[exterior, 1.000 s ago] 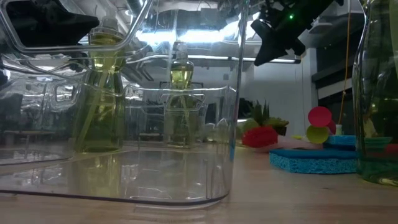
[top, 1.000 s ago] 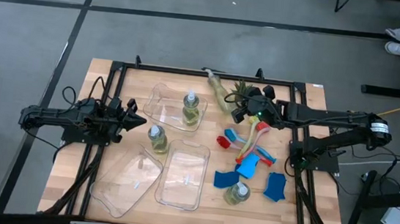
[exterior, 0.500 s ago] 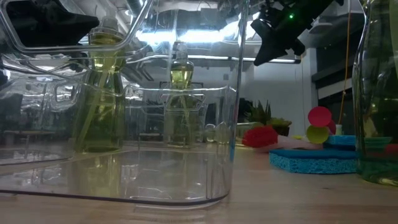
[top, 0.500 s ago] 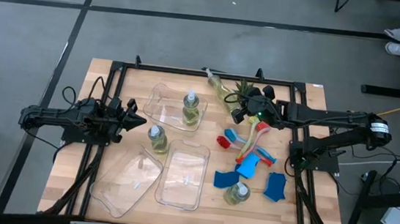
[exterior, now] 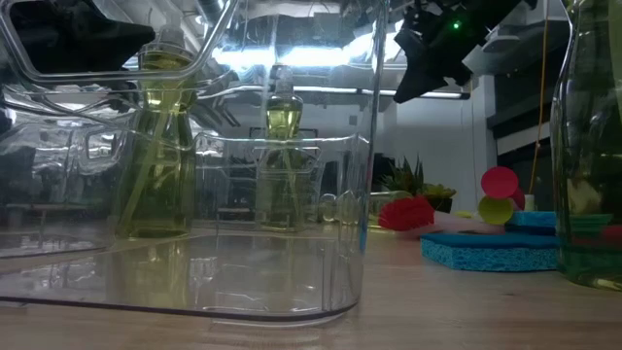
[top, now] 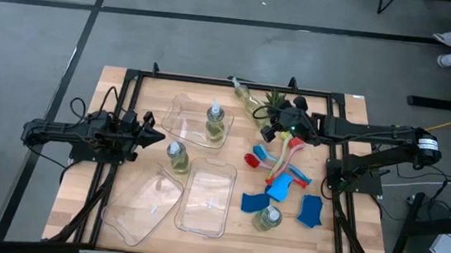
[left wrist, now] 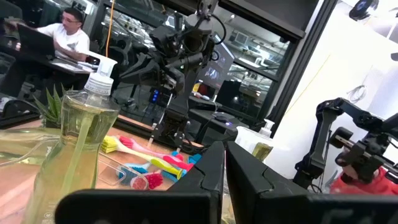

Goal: Pick & Place Kitchen Sink Supplies
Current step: Put the green soap dispenser into the top transparent bin

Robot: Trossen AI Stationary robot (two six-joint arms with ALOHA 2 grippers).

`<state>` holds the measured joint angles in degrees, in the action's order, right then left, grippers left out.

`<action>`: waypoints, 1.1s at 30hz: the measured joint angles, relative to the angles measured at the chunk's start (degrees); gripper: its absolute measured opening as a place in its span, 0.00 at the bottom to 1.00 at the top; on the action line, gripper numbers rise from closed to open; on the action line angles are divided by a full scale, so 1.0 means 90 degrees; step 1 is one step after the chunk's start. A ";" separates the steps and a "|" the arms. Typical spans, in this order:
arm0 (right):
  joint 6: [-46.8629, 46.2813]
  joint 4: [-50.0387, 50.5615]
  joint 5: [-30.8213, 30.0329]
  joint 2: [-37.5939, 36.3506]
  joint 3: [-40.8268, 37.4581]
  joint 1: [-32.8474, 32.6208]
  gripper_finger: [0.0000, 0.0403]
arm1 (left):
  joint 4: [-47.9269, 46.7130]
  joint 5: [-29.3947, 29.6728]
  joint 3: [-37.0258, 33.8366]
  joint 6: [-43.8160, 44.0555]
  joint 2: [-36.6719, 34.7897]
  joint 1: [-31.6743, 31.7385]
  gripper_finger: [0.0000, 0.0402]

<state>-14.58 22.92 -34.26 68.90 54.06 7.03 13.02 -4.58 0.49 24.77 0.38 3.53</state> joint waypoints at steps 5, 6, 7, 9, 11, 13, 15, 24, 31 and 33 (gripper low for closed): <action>0.0405 -0.0358 0.0727 -0.0031 0.0000 0.0000 0.10 | 0.0001 0.0000 -0.0001 0.0002 -0.0001 -0.0001 0.03; 0.0561 -0.0377 0.1019 -0.0042 0.0026 -0.0012 0.10 | 0.0002 0.0000 0.0000 0.0000 0.0000 -0.0002 0.03; 0.0678 -0.0388 0.1315 -0.0050 0.0094 -0.0053 0.10 | 0.0000 0.0000 0.0000 0.0001 0.0000 0.0000 0.03; 0.0896 -0.0412 0.1962 -0.0125 0.0226 -0.0149 0.10 | 0.0002 0.0000 -0.0002 0.0002 -0.0002 0.0000 0.03; 0.1112 -0.0417 0.2568 -0.0240 0.0350 -0.0279 0.10 | 0.0000 -0.0002 -0.0001 0.0000 -0.0001 -0.0002 0.03; 0.1251 -0.0416 0.2914 -0.0370 0.0439 -0.0451 0.10 | 0.0001 -0.0002 0.0000 0.0002 -0.0001 -0.0001 0.03; 0.1369 -0.0381 0.2974 -0.0519 0.0539 -0.0689 0.10 | 0.0000 -0.0002 -0.0002 0.0002 0.0000 0.0000 0.03; 0.0902 0.0484 0.2987 -0.1074 0.0968 -0.2193 0.17 | 0.0001 -0.0002 -0.0001 0.0001 0.0000 -0.0001 0.03; -0.0165 0.0824 0.2999 -0.0991 0.1107 -0.3332 0.37 | 0.0000 0.0000 0.0000 0.0002 -0.0002 0.0000 0.03; -0.0188 0.0763 0.3004 -0.0930 0.1107 -0.3617 0.42 | 0.0002 0.0000 0.0000 0.0000 0.0000 -0.0002 0.03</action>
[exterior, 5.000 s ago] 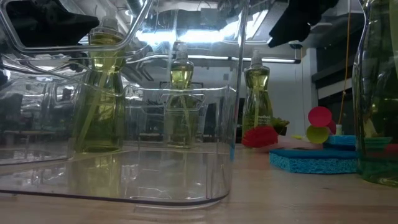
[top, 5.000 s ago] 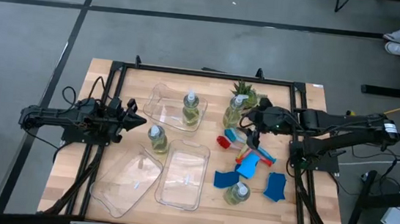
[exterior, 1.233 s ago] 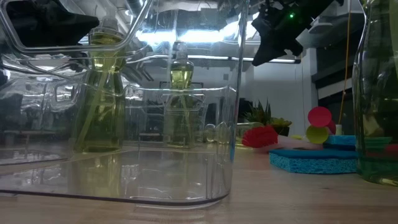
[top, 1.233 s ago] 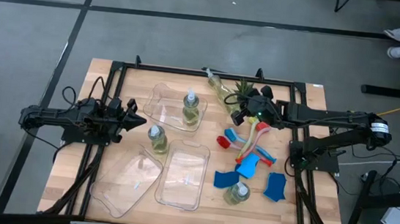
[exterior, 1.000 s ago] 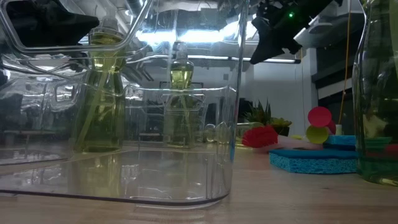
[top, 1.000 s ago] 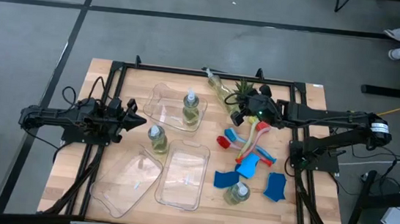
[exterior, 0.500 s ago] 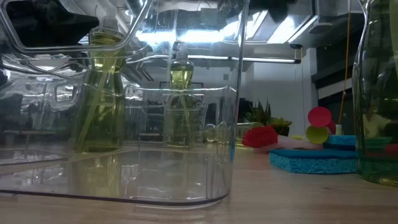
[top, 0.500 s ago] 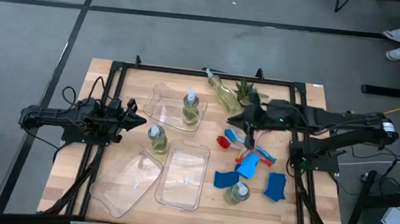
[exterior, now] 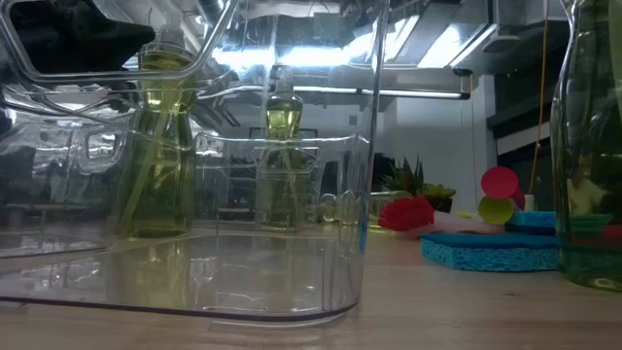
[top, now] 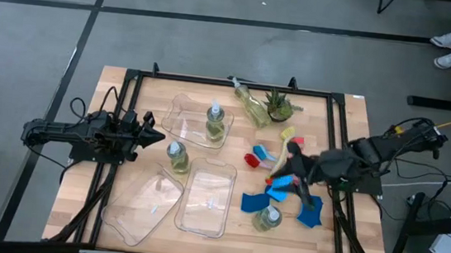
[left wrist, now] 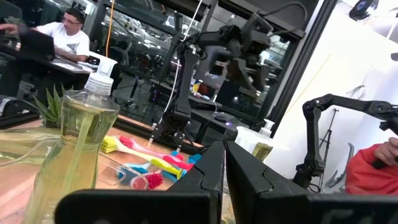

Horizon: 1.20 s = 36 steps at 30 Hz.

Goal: Pick & Place Kitchen Sink Supplies
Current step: Put the green soap dispenser into the top transparent bin

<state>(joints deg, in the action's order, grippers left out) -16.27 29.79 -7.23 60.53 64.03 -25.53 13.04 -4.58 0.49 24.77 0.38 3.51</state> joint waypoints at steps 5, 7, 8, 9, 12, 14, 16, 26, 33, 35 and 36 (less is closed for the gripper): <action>0.0205 -0.0428 0.0471 0.0073 0.0001 -0.0586 0.53 | -0.0001 -0.0001 -0.0001 0.0002 0.0000 0.0002 0.03; 0.0227 -0.0448 0.0675 0.0073 0.0002 -0.0763 0.56 | -0.0002 -0.0002 -0.0002 0.0002 0.0000 0.0002 0.03; 0.0197 -0.0442 0.0731 0.0073 0.0002 -0.0840 0.58 | -0.0002 0.0000 -0.0002 0.0002 -0.0002 0.0002 0.03; 0.0141 -0.0415 0.0777 0.0073 0.0002 -0.0920 0.59 | 0.0000 0.0000 0.0000 0.0000 0.0000 0.0000 0.03; -0.0191 -0.0140 0.0823 0.0073 0.0002 -0.1125 0.62 | -0.0001 0.0000 0.0000 0.0001 -0.0001 0.0001 0.03; -0.0499 0.0212 0.0823 0.0073 0.0002 -0.1229 0.62 | -0.0002 -0.0001 -0.0002 0.0002 0.0000 0.0002 0.03; -0.0790 0.0538 0.0822 0.0073 0.0002 -0.1336 0.62 | -0.0001 0.0000 -0.0001 0.0000 0.0000 0.0002 0.03; -0.1028 0.0654 -0.0371 0.0078 -0.0559 -0.1478 0.62 | -0.0001 0.0000 -0.0001 0.0001 0.0000 0.0000 0.03; -0.1152 -0.0208 -0.0625 0.0080 -0.1054 -0.1478 0.63 | -0.0001 0.0000 -0.0001 0.0002 0.0000 0.0002 0.03; -0.1149 -0.0452 -0.0608 0.0080 -0.1186 -0.1478 0.63 | 0.0000 -0.0001 -0.0002 0.0002 0.0000 0.0002 0.03; -0.1149 -0.0579 -0.0566 0.0080 -0.1259 -0.1478 0.63 | 0.0000 0.0000 -0.0001 0.0001 0.0000 0.0002 0.03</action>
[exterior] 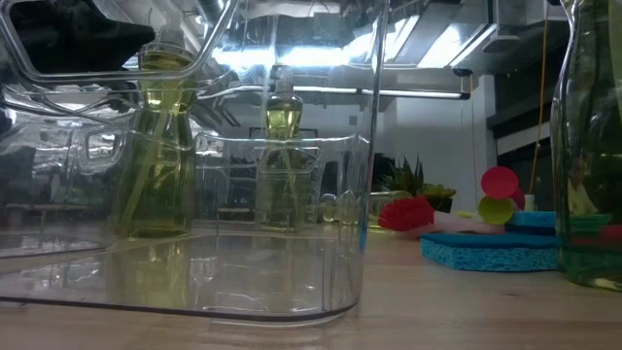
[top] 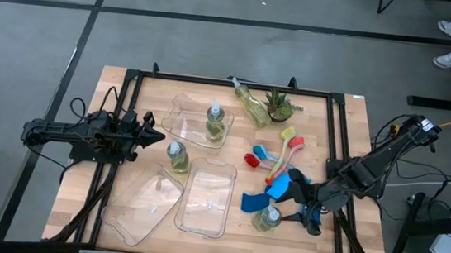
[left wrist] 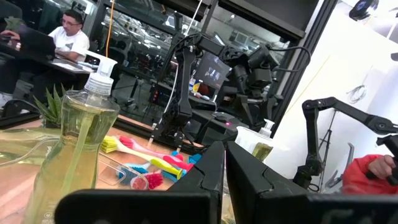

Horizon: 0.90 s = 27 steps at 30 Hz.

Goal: Pick & Place Kitchen Sink Supplies
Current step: Put the green soap dispenser into the top transparent bin

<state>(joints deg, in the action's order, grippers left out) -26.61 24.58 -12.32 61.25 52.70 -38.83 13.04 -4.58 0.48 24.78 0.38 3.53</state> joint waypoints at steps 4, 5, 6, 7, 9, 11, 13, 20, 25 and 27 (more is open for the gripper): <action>0.0007 -0.0230 0.0028 0.0092 -0.0098 0.0000 0.63 | -0.0002 0.0000 -0.0001 0.0002 0.0000 0.0000 0.03; 0.0028 -0.0272 0.0030 0.0135 -0.0099 0.0000 0.63 | -0.0002 0.0000 0.0000 0.0001 0.0000 0.0000 0.03; 0.0076 -0.0366 0.0032 0.0189 -0.0099 0.0000 0.63 | 0.0000 0.0000 0.0001 0.0001 0.0000 -0.0002 0.03; 0.0166 -0.0496 0.0035 0.0247 -0.0099 0.0000 0.63 | -0.0002 0.0000 0.0001 0.0002 -0.0001 0.0000 0.03; 0.0338 -0.0681 0.0039 0.0336 -0.0099 0.0000 0.63 | -0.0001 0.0000 0.0000 0.0002 0.0000 -0.0001 0.03; 0.0454 -0.0841 0.0040 0.0412 -0.0099 0.0000 0.63 | -0.0001 0.0000 0.0001 0.0001 0.0000 0.0000 0.03; 0.0532 -0.0924 0.0037 0.0452 -0.0101 0.0000 0.63 | -0.0002 -0.0002 -0.0001 0.0002 0.0000 0.0000 0.03; 0.0696 -0.1289 -0.0077 0.0488 -0.0101 0.0002 0.61 | -0.0002 0.0000 0.0002 0.0002 -0.0002 -0.0002 0.03; 0.0547 -0.1431 -0.0080 0.0488 -0.0101 0.0002 0.52 | 0.0000 0.0000 -0.0001 0.0002 0.0000 0.0000 0.03; 0.0414 -0.1443 -0.0082 0.0488 -0.0101 0.0005 0.47 | -0.0002 0.0000 0.0002 0.0002 0.0000 0.0000 0.03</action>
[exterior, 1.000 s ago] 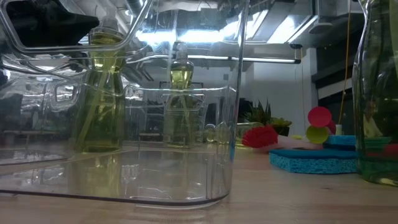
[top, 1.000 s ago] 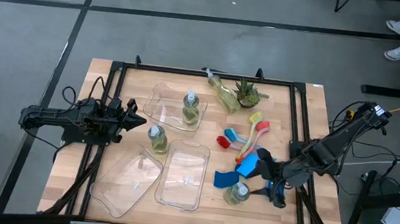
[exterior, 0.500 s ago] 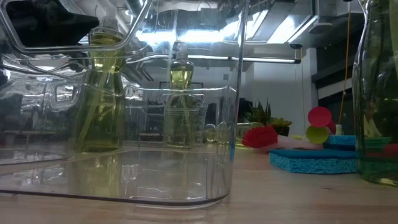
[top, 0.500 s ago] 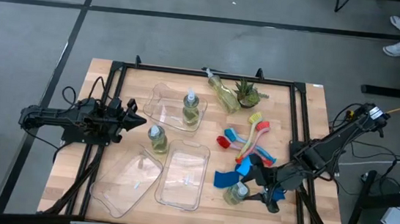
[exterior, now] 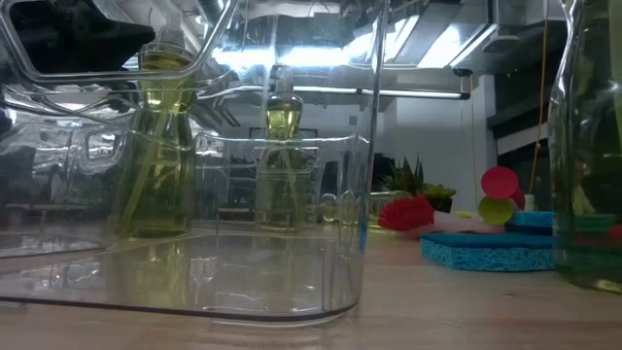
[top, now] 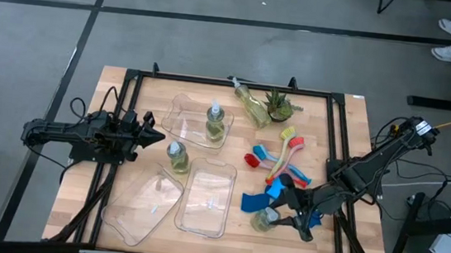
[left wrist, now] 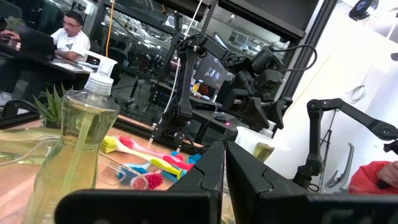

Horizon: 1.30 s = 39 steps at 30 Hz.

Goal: Pick & Place Kitchen Sink Supplies
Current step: Put the green soap dispenser into the top transparent bin

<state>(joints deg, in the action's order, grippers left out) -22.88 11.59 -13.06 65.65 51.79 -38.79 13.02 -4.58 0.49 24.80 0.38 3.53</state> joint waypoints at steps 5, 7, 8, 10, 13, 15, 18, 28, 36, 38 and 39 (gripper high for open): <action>-0.0203 -0.0007 0.0011 0.0000 0.0000 -0.0002 0.31 | 0.0000 0.0000 -0.0002 0.0000 0.0000 0.0000 0.03; -0.0239 -0.0016 0.0004 0.0000 0.0000 -0.0002 0.25 | 0.0002 0.0000 -0.0002 -0.0001 0.0000 0.0000 0.03; -0.0242 -0.0022 0.0006 0.0000 0.0000 -0.0002 0.23 | 0.0000 0.0000 -0.0002 0.0000 0.0000 0.0000 0.03; -0.0242 -0.0023 0.0010 0.0000 -0.0001 -0.0002 0.21 | 0.0002 0.0000 -0.0001 -0.0001 -0.0001 0.0000 0.03; -0.0241 -0.0029 -0.0019 0.0000 0.0000 -0.0002 0.21 | 0.0000 0.0000 0.0000 -0.0002 0.0000 0.0000 0.03; -0.0242 -0.0027 -0.0114 0.0000 0.0000 -0.0002 0.21 | 0.0001 0.0000 -0.0002 0.0000 0.0000 0.0000 0.03; -0.0227 -0.0024 -0.0294 0.0000 0.0000 -0.0005 0.22 | 0.0000 0.0000 0.0000 0.0000 0.0000 -0.0002 0.03; 0.0520 -0.0025 -0.1095 0.0000 -0.0006 0.0000 0.21 | 0.0000 0.0000 -0.0002 0.0000 -0.0002 -0.0002 0.03; 0.1005 -0.0287 -0.1347 0.0002 -0.0007 0.0252 0.21 | 0.0000 0.0000 -0.0001 -0.0002 0.0000 -0.0001 0.03; 0.1092 -0.0326 -0.1331 0.0002 -0.0005 0.0339 0.21 | 0.0000 0.0000 0.0000 0.0000 0.0000 0.0000 0.03; 0.1134 -0.0299 -0.1322 0.0002 0.0029 0.0379 0.21 | 0.0002 0.0000 -0.0001 -0.0002 0.0000 -0.0001 0.03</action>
<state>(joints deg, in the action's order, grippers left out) -12.68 8.90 -24.96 65.67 52.06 -35.37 13.04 -4.58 0.48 24.78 0.38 3.52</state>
